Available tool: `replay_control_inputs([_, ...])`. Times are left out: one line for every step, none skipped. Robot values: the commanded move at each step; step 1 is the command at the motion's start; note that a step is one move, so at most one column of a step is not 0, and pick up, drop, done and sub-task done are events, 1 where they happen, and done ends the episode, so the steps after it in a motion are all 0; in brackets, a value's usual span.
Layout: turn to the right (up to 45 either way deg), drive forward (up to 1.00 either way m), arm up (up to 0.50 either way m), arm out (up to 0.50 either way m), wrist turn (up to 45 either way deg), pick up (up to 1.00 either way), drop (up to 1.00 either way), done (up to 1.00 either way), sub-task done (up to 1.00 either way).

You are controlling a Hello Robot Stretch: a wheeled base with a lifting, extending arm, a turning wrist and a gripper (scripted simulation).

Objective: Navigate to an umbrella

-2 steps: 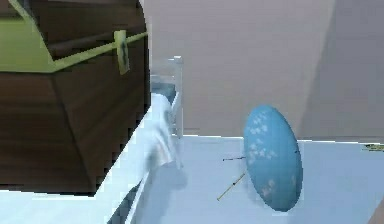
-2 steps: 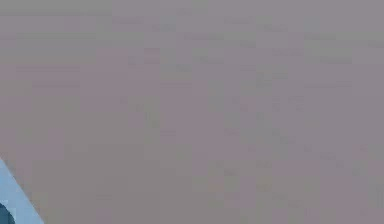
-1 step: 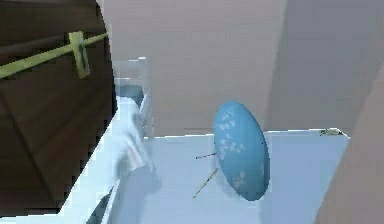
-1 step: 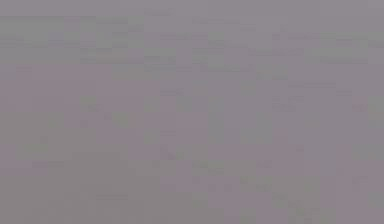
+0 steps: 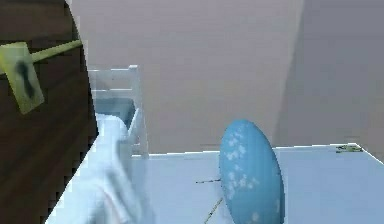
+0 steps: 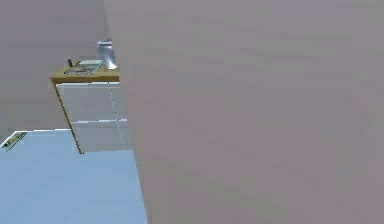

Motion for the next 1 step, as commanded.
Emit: replay_control_inputs([0.0,0.0,0.0,0.0,0.0,0.0,0.0,1.0,0.0])
